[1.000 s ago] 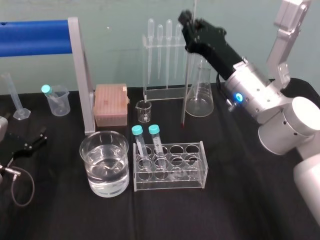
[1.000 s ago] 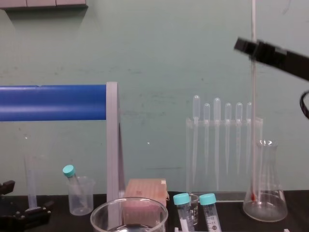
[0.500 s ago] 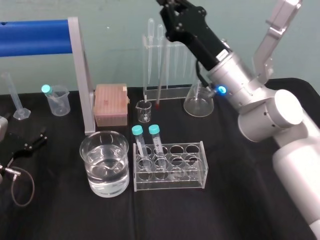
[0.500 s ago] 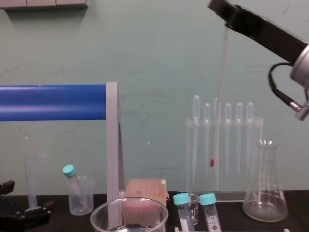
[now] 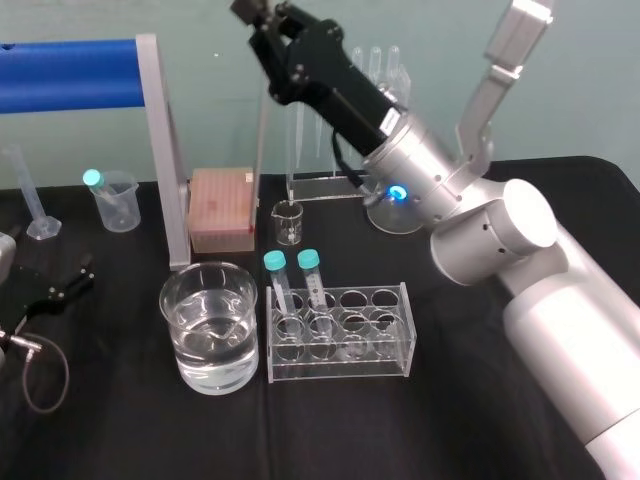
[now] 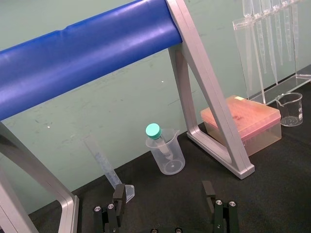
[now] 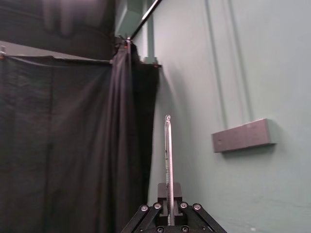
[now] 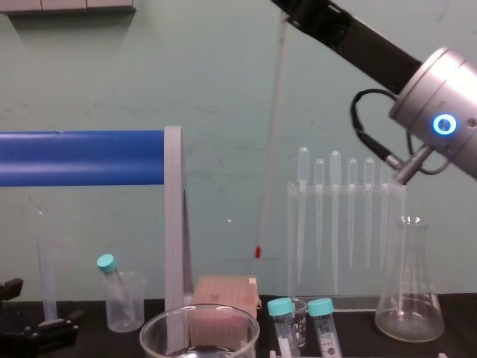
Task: Hold the thermometer with one hand and immerse one end into the beaker, then reinsert it into the test tube rack.
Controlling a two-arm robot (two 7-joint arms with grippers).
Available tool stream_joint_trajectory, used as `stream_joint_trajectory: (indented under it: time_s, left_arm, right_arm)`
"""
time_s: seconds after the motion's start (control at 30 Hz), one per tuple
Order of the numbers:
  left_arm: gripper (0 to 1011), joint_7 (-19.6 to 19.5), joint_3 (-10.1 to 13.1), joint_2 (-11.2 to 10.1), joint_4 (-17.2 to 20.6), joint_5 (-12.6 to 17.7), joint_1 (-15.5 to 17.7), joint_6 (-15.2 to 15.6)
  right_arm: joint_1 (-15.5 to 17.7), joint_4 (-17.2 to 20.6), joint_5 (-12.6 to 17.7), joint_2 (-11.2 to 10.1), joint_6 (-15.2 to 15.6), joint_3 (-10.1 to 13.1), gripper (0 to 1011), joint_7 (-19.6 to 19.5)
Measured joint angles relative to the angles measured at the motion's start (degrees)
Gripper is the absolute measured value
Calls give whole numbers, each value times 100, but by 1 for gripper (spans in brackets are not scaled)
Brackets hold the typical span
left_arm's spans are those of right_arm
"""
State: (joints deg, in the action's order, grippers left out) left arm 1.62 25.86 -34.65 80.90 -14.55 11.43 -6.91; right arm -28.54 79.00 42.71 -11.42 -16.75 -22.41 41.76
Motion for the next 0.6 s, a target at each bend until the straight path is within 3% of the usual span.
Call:
stream_joint_trajectory:
  time_s: [0.23, 0.6]
  left_arm:
    - [1008, 0, 0, 0, 0, 0, 0, 0]
    - [1008, 0, 0, 0, 0, 0, 0, 0]
  right_arm:
    - [-71, -154, 218, 52, 45, -200, 55, 238]
    - [-242, -704, 351, 168, 50, -500, 55, 502]
